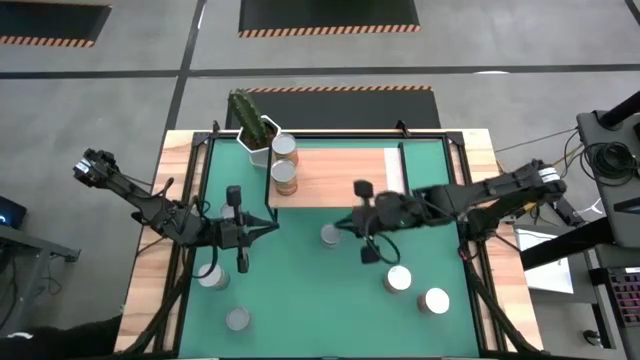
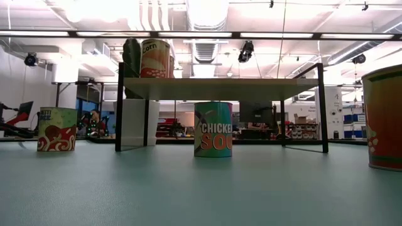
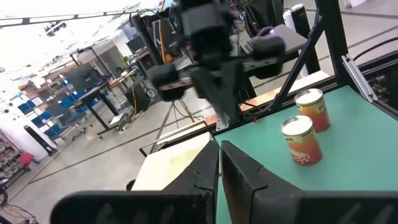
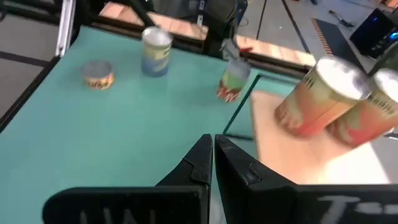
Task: Pick and place cans onto a shelf
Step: Put the canned peas on the shelf
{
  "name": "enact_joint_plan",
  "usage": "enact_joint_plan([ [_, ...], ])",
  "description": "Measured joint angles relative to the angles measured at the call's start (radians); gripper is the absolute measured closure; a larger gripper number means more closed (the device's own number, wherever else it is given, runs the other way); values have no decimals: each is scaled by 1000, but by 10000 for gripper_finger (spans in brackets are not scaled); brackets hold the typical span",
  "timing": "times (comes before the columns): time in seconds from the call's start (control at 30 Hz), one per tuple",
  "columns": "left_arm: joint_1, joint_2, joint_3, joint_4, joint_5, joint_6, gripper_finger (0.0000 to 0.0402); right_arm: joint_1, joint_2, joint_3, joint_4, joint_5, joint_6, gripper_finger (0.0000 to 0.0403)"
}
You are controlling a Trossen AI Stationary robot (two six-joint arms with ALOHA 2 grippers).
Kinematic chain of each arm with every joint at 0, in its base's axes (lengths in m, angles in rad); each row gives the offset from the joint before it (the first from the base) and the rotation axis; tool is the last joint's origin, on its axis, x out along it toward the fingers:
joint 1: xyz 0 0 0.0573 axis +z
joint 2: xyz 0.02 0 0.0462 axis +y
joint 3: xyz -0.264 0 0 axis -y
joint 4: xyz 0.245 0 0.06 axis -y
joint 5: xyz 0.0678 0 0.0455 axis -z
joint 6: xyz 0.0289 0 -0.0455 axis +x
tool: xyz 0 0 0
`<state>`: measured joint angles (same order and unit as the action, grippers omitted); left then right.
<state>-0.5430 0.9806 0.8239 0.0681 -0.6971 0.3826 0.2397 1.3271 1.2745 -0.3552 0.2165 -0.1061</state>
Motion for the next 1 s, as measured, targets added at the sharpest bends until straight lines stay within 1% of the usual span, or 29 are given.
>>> enact_joint_plan([
  [0.07,0,0,0,0,0,-4,402,31,-23,-59,24,31,3,394],
  [0.2,0,0,0,0,0,-23,402,80,-62,-176,128,79,10,394],
  [0.4,0,3,0,-1,0,-80,402,108,-100,-325,309,82,-22,394],
  [0.6,0,44,0,-3,0,-155,402,107,-134,-415,477,84,-115,394],
  [0.73,0,83,0,-4,-3,-201,402,110,-160,-431,528,73,-160,394],
  [0.8,0,100,0,-2,-41,-233,402,117,-172,-433,531,73,-179,394],
  [0.93,0,120,0,-9,-183,-297,402,144,-185,-433,532,72,-214,394],
  [1.0,0,119,0,-25,-207,-323,402,159,-191,-433,539,73,-228,394],
])
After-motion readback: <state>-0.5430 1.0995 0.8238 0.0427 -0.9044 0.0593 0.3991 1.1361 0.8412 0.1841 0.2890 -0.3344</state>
